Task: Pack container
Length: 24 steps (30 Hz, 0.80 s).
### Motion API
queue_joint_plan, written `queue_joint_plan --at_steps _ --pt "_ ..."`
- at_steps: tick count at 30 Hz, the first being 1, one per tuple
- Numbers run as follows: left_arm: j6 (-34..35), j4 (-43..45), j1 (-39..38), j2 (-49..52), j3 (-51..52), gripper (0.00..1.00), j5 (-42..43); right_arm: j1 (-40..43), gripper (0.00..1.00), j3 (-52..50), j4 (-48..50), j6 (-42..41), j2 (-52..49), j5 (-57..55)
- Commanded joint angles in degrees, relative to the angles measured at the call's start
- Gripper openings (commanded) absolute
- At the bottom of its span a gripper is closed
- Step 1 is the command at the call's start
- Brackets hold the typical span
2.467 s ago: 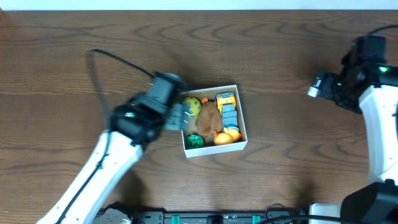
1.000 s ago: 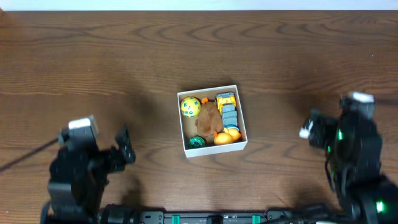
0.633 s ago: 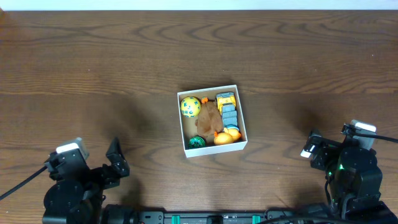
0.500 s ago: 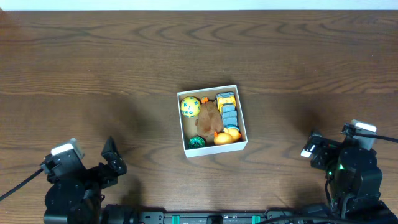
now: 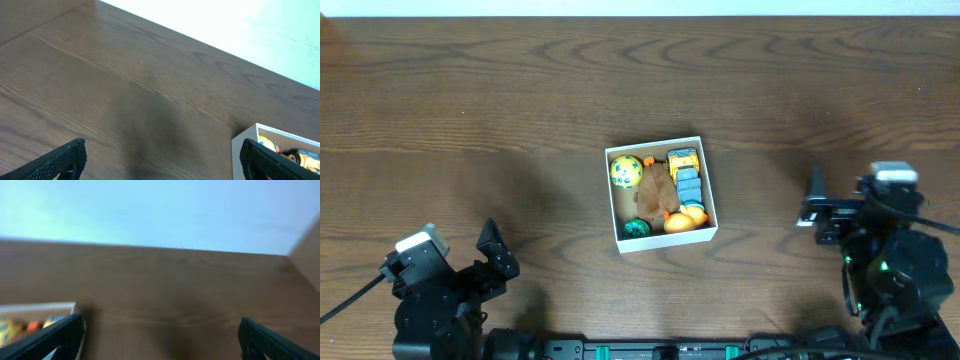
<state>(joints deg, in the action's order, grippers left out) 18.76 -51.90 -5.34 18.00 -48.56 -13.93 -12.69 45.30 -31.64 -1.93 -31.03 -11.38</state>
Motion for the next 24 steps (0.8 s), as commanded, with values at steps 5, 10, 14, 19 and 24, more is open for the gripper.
queue_joint_plan --at_steps 5,10,14,19,24 --pt "0.7 0.1 0.1 -0.2 0.2 0.98 -0.9 -0.5 0.99 -0.2 -0.9 6.0 -6.0 3.7" --pt "0.6 0.1 0.1 -0.2 0.2 0.98 -0.9 -0.5 0.99 -0.2 -2.6 2.3 -6.7 -0.6" --pt "0.6 0.0 0.1 -0.2 0.2 0.98 -0.9 -0.5 0.99 -0.2 -7.5 -6.9 -4.1 -8.8" --pt "0.7 -0.1 0.1 -0.2 0.2 0.98 -0.7 -0.5 0.99 -0.3 -12.8 -9.5 2.9 -12.2" --pt "0.9 -0.1 0.1 -0.2 0.2 0.98 -0.7 -0.5 0.99 -0.9 -13.2 -10.6 11.0 -12.9"
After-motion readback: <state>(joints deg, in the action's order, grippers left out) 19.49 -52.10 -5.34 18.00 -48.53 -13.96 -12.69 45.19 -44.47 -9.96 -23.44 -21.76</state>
